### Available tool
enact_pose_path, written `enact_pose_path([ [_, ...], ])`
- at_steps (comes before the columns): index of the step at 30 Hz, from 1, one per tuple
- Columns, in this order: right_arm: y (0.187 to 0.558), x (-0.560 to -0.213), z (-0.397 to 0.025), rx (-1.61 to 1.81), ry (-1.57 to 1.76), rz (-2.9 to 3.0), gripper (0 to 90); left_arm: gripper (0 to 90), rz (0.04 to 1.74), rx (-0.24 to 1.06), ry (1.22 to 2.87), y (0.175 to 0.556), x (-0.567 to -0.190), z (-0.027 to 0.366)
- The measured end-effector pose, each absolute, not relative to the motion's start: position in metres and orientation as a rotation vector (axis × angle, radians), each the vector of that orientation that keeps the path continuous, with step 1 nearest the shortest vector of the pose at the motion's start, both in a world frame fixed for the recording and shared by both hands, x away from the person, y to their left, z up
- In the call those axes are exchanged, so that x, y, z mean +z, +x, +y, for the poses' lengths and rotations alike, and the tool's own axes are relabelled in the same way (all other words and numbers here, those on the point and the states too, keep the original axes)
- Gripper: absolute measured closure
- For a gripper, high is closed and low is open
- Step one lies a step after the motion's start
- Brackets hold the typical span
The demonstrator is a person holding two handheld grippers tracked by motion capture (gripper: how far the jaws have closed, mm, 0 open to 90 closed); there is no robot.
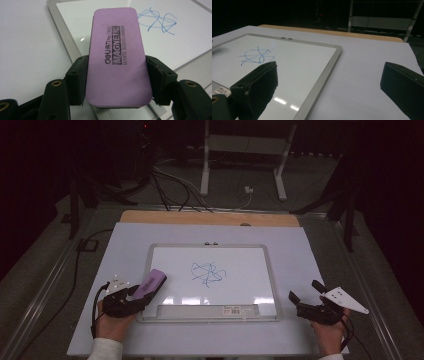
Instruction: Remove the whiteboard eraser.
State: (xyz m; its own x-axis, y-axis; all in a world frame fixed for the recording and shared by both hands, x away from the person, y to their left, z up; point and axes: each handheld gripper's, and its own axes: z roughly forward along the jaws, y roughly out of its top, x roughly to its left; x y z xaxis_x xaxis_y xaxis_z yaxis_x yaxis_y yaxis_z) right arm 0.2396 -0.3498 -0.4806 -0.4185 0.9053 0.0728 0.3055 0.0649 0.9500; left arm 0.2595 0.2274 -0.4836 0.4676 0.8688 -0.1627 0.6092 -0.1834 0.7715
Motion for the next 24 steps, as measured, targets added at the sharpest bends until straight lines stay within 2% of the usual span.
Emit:
enact_pose_path([
  [24,0.238,-0.480,-0.349,1.376,1.208,1.767,1.9,41.4,1.182,0.482,1.860,0.273,-0.461,0.219],
])
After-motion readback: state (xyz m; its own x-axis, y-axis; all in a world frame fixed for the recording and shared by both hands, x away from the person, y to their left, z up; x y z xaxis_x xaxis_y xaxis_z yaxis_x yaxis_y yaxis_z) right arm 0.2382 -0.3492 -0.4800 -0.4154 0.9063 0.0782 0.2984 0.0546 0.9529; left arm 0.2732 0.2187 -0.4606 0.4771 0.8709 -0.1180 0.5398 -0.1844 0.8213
